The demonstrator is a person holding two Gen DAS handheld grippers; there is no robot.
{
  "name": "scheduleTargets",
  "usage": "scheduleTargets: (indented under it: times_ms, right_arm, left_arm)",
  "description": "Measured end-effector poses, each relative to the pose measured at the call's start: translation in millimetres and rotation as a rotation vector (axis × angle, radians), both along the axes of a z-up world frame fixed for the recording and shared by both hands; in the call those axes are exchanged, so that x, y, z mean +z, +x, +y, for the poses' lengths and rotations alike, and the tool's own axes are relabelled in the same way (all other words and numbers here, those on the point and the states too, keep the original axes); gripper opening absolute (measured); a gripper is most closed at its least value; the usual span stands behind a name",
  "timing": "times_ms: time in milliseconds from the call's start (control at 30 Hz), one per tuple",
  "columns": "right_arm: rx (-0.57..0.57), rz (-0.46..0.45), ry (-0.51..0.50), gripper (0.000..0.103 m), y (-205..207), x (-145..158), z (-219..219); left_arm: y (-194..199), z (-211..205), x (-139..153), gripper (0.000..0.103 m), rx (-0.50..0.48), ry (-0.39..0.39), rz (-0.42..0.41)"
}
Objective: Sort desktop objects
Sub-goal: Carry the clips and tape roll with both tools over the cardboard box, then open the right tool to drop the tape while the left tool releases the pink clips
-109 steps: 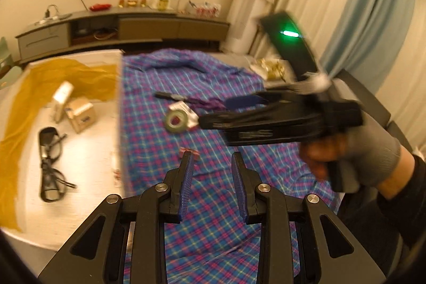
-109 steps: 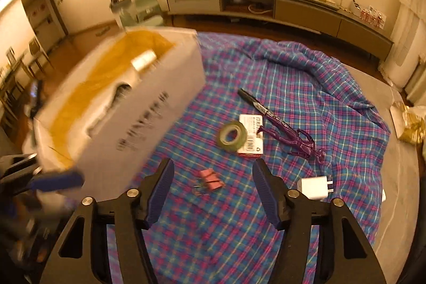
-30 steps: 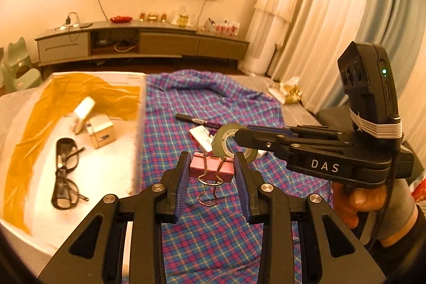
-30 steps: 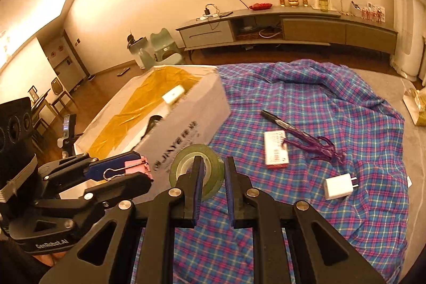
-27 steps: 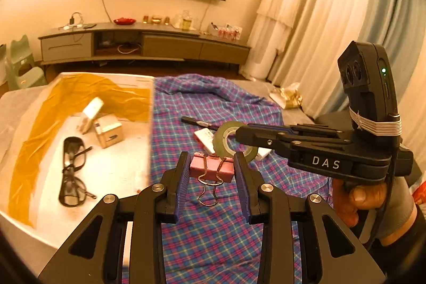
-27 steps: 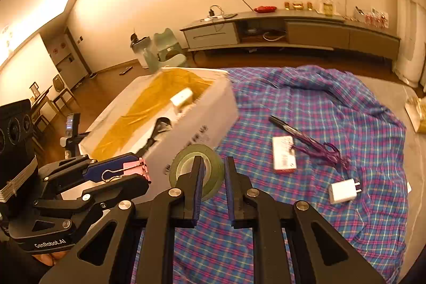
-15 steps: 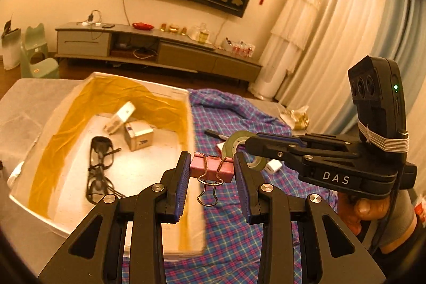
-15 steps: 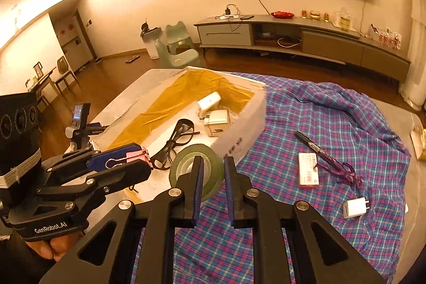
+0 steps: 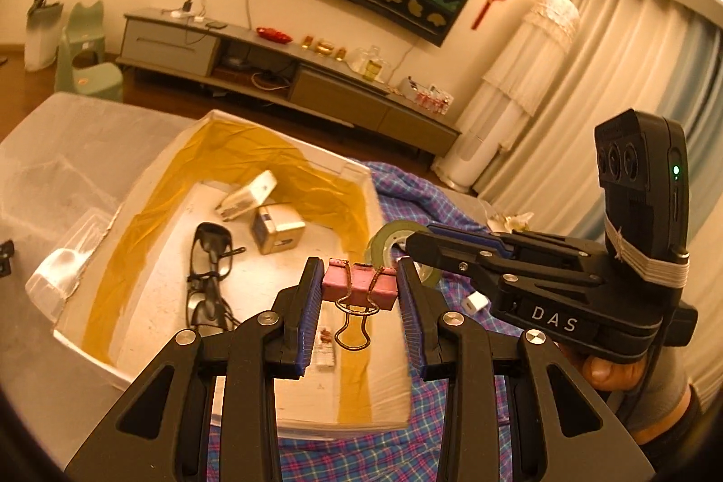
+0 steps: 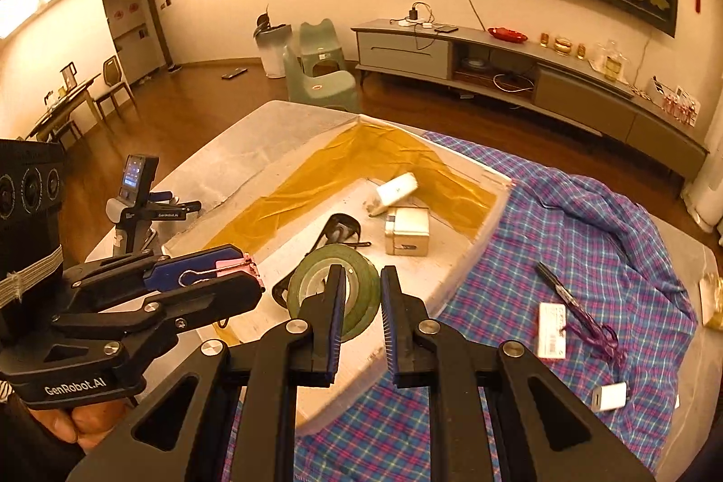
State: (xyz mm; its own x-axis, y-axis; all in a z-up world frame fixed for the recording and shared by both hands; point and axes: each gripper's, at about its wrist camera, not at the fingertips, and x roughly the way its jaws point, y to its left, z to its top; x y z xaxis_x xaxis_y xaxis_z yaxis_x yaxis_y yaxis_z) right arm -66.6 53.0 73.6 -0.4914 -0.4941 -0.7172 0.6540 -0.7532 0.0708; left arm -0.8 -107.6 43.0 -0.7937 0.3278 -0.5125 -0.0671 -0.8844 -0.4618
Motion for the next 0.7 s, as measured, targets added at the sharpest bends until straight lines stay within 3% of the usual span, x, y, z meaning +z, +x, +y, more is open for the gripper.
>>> scheduleTargets:
  times_ms: [333,700]
  right_arm:
    - [0.038,-0.006,0.046,0.017,-8,-6,-34]
    - [0.069,-0.032,0.117,0.017,-31,-22,-60]
  left_arm:
    - [-5,-36,-13,0.034,0.068,0.08,-0.062]
    - [-15,-48,-28,0.034,0.127,0.074,-0.134]
